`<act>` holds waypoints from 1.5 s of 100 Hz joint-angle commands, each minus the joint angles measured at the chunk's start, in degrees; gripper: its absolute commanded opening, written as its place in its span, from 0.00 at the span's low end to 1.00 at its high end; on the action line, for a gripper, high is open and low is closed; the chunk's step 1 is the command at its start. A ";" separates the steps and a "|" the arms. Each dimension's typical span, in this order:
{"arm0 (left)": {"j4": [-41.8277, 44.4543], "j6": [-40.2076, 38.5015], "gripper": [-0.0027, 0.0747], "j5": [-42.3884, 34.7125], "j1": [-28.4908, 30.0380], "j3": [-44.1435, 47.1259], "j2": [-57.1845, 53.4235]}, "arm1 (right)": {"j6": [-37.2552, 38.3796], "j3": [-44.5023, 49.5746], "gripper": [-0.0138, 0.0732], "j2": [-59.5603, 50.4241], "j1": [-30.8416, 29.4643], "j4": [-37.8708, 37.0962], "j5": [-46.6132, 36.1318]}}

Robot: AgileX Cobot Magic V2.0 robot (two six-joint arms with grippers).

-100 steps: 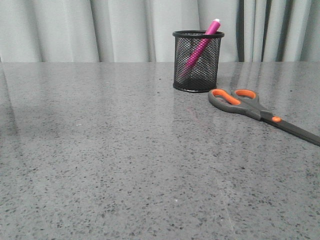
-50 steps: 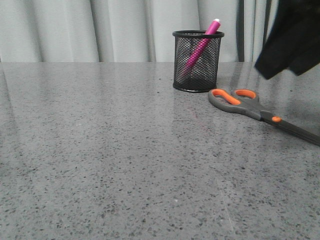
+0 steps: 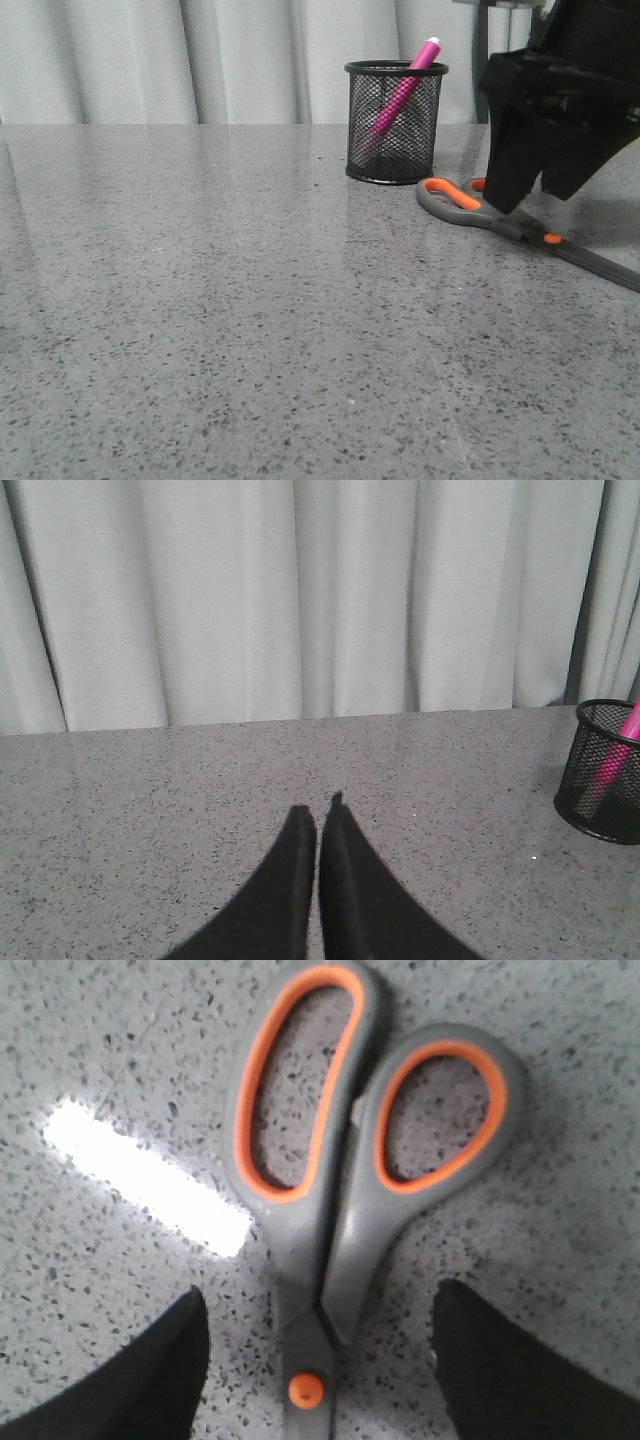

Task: Put pen and scissors into bin
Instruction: 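Lower the right gripper onto the scissors' handles and close on them, then lift the scissors with the right gripper above the mesh cup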

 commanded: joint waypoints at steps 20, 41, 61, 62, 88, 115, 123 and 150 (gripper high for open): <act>-1.55 -0.56 0.01 -1.29 0.12 -1.60 0.05 | 2.87 -1.87 0.66 -1.40 2.65 -5.77 -3.19; -2.44 -0.56 0.01 -1.29 0.12 -1.60 0.05 | 2.87 -1.87 0.66 -1.40 2.65 -5.98 -3.54; -2.53 -0.56 0.01 -1.29 0.12 -1.60 0.05 | 3.01 -1.87 0.66 0.21 2.65 -5.98 -3.16; -2.53 -0.56 0.01 -1.29 0.12 -1.60 0.05 | 3.01 -1.87 0.66 0.32 2.65 -5.98 -2.98; -2.53 -0.56 0.01 -1.29 0.12 -1.60 0.05 | 3.71 -1.87 0.66 1.10 2.65 -5.77 -3.09; -2.53 -0.56 0.01 -1.29 0.12 -1.60 0.05 | 3.71 -1.87 0.60 2.50 2.65 -5.64 -2.27; -2.53 -0.56 0.01 -1.29 0.12 -1.60 0.05 | 3.71 -1.87 0.48 2.50 2.65 -5.64 -2.03; -2.53 -0.56 0.01 -1.29 0.12 -1.60 0.05 | 3.71 -1.87 0.14 2.50 2.65 -5.64 -0.68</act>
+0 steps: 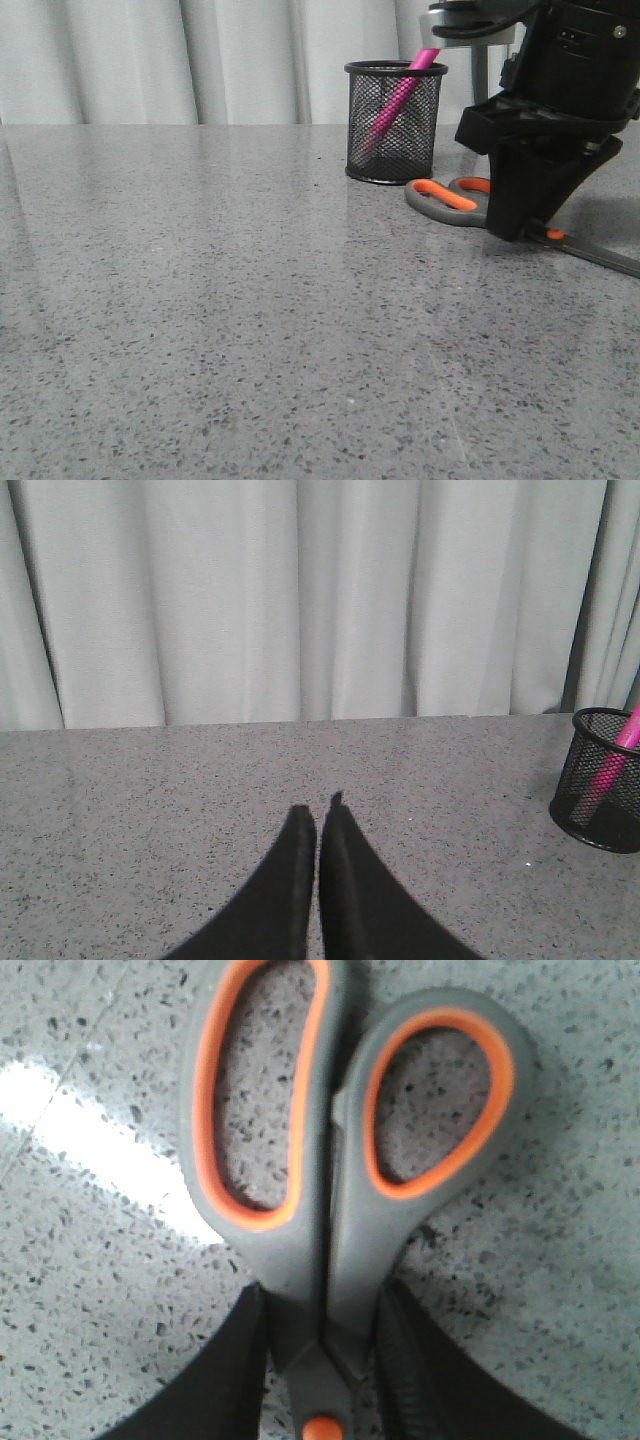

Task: Put pen and scissors into bin
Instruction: 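Lift the scissors with the right gripper above the mesh cup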

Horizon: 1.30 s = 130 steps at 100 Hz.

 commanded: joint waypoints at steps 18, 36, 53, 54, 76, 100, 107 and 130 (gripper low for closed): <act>-1.31 -0.56 0.01 -1.16 0.12 -1.60 0.05 | 0.15 -1.26 0.07 -5.90 0.03 0.36 -1.69; -1.31 -0.56 0.01 -1.16 0.12 -1.60 0.05 | 0.15 1.98 0.07 -17.65 0.03 4.74 -15.42; -1.31 -0.56 0.01 -1.16 0.12 -1.60 0.05 | 0.15 8.06 0.07 -25.24 0.03 9.05 -37.41; -1.31 -0.56 0.01 -1.16 0.12 -1.60 0.05 | 0.15 8.06 0.07 -25.34 0.03 9.05 -38.04; -1.43 -0.56 0.01 -1.16 0.12 -1.60 0.05 | 0.15 8.06 0.07 -21.95 0.12 11.35 -57.16; -1.43 -0.56 0.01 -1.16 0.12 -1.60 0.05 | 0.94 4.87 0.07 -13.66 2.20 11.35 -74.05; -1.43 -0.56 0.01 -1.05 0.12 -1.60 0.05 | 1.37 2.63 0.07 -11.25 2.70 11.35 -74.05; -1.43 -0.56 0.01 -1.05 0.12 -1.60 0.05 | 1.37 -1.99 0.07 -3.92 2.94 11.35 -75.36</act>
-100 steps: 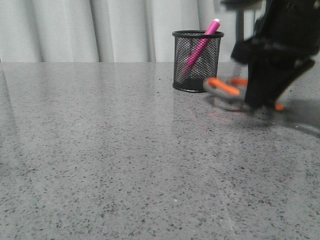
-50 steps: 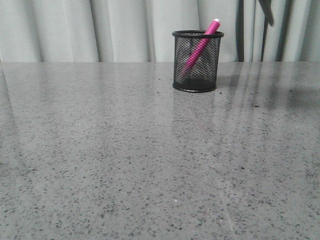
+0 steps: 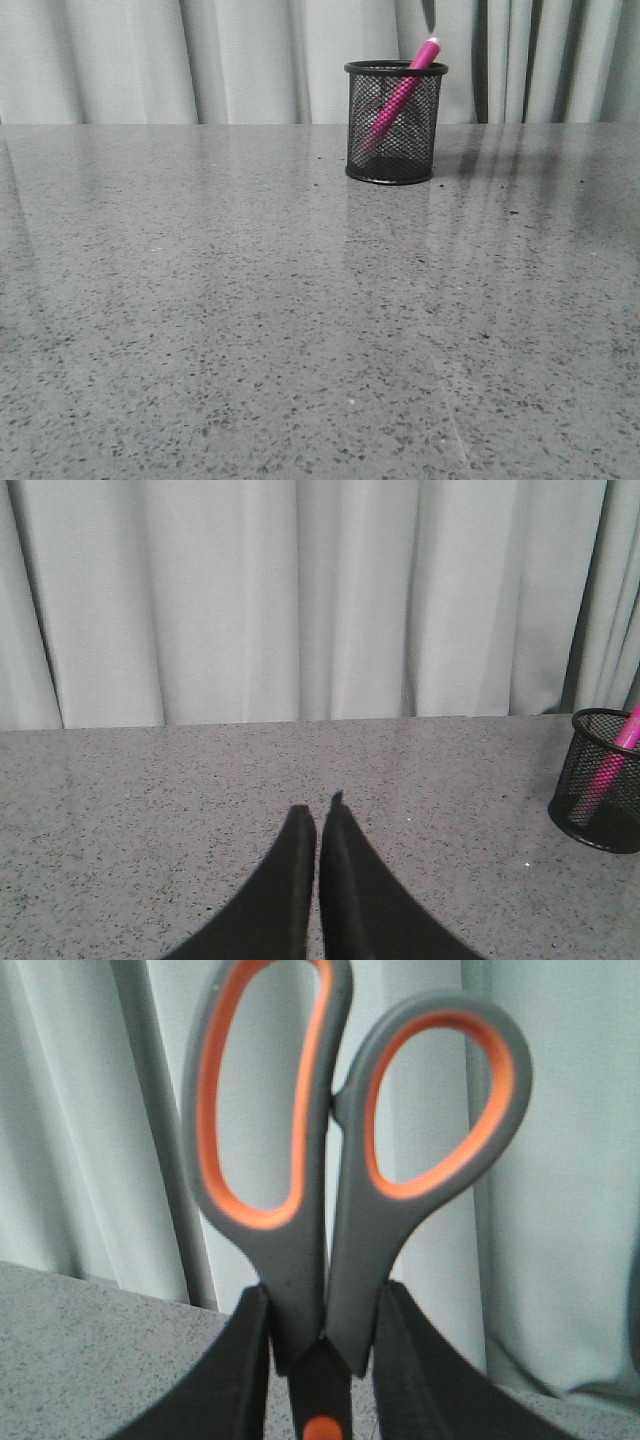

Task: Put pen and scissors into bin
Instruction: 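Lift the scissors with the right gripper above the mesh cup, then lower the scissors blades-first into the cup and open the right gripper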

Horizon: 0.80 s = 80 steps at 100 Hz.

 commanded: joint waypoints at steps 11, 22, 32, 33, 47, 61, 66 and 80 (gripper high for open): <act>-1.30 -0.56 0.01 -1.18 0.12 -1.60 0.05 | 0.03 -2.81 0.07 2.58 -0.05 -0.12 -5.98; -1.30 -0.56 0.01 -1.18 0.12 -1.60 0.05 | 0.03 -2.38 0.07 4.42 -0.05 -0.12 -5.98; -1.30 -0.56 0.01 -1.18 0.12 -1.60 0.05 | 0.03 -1.12 0.07 4.78 -0.05 -0.12 -6.80; -1.30 -0.56 0.01 -1.18 0.12 -1.60 0.05 | 0.03 -1.01 0.07 4.78 -0.05 -0.12 -6.76; -1.30 -0.56 0.01 -1.18 0.12 -1.60 0.05 | 0.03 1.63 0.07 4.78 -0.05 -0.12 -7.92; -1.30 -0.56 0.01 -1.18 0.12 -1.60 0.05 | 0.03 3.41 0.07 4.78 -0.05 -0.12 -8.06; -1.30 -0.56 0.01 -1.18 0.12 -1.60 0.05 | 0.03 3.75 0.07 4.78 -0.05 -0.12 -8.06; -1.30 -0.56 0.01 -1.18 0.12 -1.60 0.05 | 0.03 4.04 0.19 4.78 -0.05 -0.12 -7.56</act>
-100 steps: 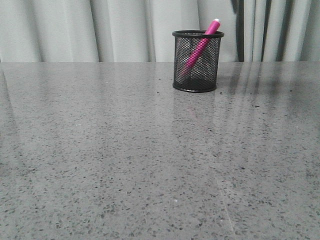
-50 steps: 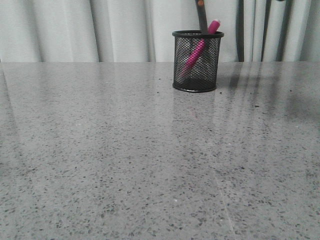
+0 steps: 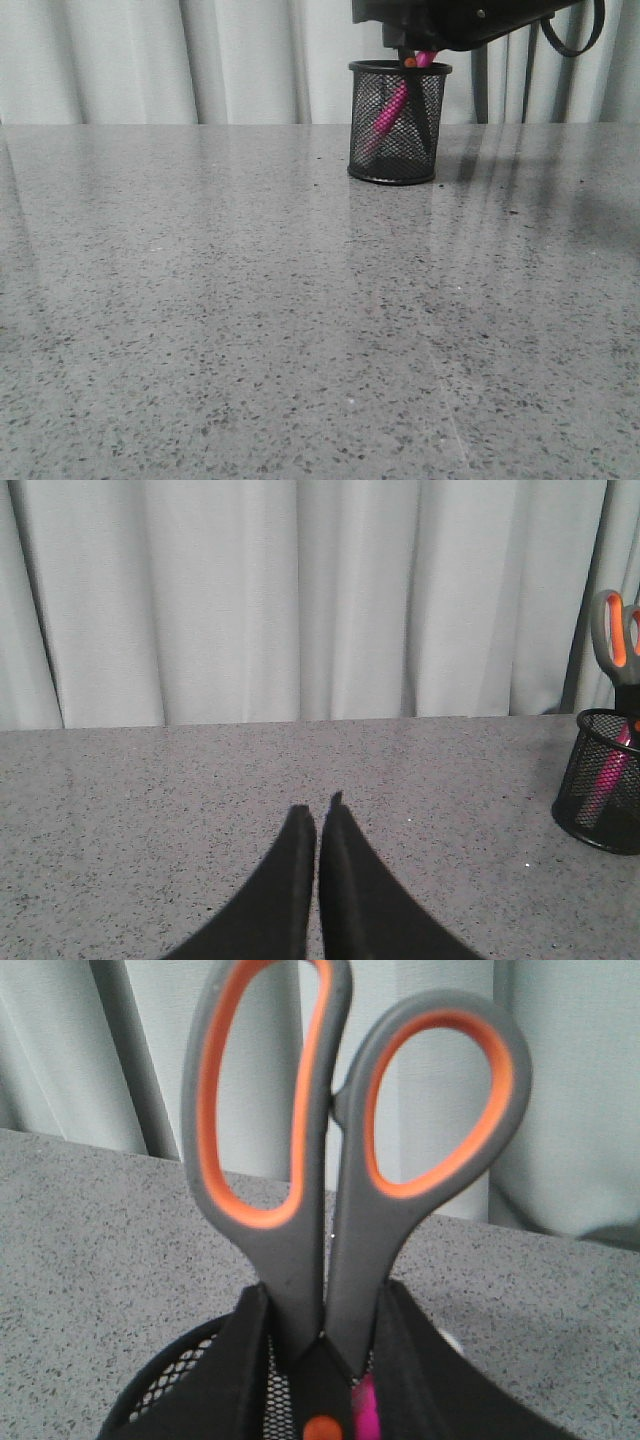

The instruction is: Put pen and scissors into bin

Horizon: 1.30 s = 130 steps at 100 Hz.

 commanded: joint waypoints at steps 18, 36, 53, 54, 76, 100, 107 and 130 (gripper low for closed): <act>-1.30 -0.56 0.01 -1.18 0.12 -1.60 0.05 | 0.03 -1.30 0.46 -2.61 -0.05 -0.27 -4.69; -1.30 -0.56 0.01 -1.18 0.12 -1.60 0.05 | 0.03 -1.30 0.52 -3.73 -0.05 -0.27 -4.31; -1.30 -0.56 0.01 -1.18 0.12 -1.60 0.05 | 0.03 -1.30 0.51 -6.96 -0.05 -0.27 -3.83; -1.30 -0.56 0.01 -1.18 0.12 -1.60 0.05 | 0.03 -1.30 0.50 -7.39 -0.05 -0.27 -3.70; -1.16 -0.56 0.01 -1.18 0.12 -1.60 0.05 | -2.87 0.57 0.33 -17.29 -0.05 -0.27 -2.69; 1.32 -0.56 0.01 -1.18 0.12 -1.60 0.05 | -6.03 10.01 0.07 -31.72 -0.05 -0.27 -2.55; 1.89 -0.56 0.01 -1.18 0.12 -1.60 0.05 | -6.13 13.86 0.07 -36.31 -0.16 -0.27 -2.55; 2.33 -0.33 0.01 -1.18 0.12 0.97 -1.72 | -6.13 28.09 0.07 -52.55 -0.25 -0.27 -2.52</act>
